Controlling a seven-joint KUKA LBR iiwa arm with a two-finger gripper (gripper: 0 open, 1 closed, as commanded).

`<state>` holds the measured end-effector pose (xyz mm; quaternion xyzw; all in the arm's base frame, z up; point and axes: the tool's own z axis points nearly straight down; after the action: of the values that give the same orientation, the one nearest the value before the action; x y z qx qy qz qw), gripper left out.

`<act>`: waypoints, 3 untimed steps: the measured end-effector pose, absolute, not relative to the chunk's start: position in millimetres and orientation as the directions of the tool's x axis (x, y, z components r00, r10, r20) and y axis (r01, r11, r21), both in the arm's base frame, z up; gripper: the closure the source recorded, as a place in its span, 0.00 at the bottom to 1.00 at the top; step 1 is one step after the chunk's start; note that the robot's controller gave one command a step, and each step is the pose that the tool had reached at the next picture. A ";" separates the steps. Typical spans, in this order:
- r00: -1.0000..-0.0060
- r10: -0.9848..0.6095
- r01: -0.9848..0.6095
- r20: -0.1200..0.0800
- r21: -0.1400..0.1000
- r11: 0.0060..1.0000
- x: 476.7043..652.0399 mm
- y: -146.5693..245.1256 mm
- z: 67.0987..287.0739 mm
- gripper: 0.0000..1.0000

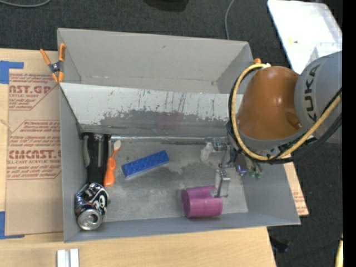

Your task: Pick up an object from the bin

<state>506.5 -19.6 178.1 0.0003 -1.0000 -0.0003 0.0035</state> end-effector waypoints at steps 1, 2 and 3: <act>-1.000 -0.001 -0.001 -0.001 0.000 1.000 508.2 -19.7 182.3 0.00; -0.990 -0.142 -0.142 0.001 0.000 0.990 482.1 -30.8 130.5 0.00; -0.989 -0.151 -0.151 -0.006 0.000 0.989 473.7 -32.1 96.8 0.00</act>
Offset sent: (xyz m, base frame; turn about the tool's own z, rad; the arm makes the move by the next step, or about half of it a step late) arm -0.0276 -0.0132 -0.0534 -0.1588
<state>473.7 -32.1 96.8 0.0755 -0.9971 -0.0004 -0.0028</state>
